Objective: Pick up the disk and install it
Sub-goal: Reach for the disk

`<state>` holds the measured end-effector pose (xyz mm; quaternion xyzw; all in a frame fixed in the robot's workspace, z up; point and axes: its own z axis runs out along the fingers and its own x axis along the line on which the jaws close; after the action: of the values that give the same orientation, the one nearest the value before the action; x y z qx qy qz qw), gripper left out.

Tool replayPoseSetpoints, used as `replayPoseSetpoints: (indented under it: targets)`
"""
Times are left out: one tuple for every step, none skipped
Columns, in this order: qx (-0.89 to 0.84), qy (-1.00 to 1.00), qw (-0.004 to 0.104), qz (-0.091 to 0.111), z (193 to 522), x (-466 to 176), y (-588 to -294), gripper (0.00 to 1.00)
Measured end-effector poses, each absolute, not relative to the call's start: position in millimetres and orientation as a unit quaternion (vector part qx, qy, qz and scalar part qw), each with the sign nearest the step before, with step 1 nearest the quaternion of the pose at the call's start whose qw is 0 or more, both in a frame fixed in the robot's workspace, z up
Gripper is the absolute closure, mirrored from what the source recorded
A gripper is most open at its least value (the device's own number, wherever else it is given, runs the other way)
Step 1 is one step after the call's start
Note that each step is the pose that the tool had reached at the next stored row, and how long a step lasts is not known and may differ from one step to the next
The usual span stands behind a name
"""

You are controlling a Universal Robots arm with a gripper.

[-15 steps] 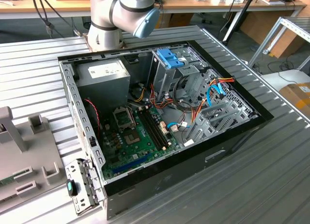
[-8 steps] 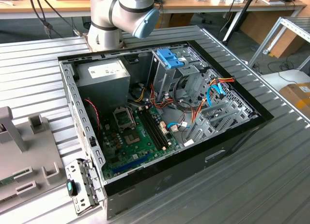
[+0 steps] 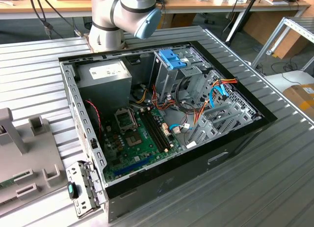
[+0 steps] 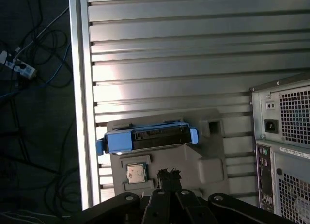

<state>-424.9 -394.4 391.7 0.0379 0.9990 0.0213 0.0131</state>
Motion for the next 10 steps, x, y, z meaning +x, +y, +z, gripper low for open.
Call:
replayPoseSetpoints:
  targets:
    - [0.038,0.999,0.013,0.021,391.7,-424.9,-394.4,0.89]
    - [0.038,0.999,0.013,0.021,391.7,-425.4,-394.4,0.89]
    - [0.038,0.999,0.013,0.021,391.7,-425.9,-394.4,0.89]
    - [0.038,0.999,0.013,0.021,391.7,-426.9,-394.4,0.89]
    - [0.038,0.999,0.013,0.021,391.7,-428.5,-394.4,0.89]
    - [0.038,0.999,0.013,0.021,391.7,-429.6,-394.4,0.89]
    - [0.038,0.999,0.013,0.021,391.7,-430.9,-394.4,0.89]
    - [0.038,0.999,0.013,0.021,391.8,-431.6,-394.4,0.89]
    - [0.038,0.999,0.013,0.021,391.7,-432.2,-394.4,0.89]
    - [0.038,0.999,0.013,0.021,391.8,-433.0,-394.4,0.89]
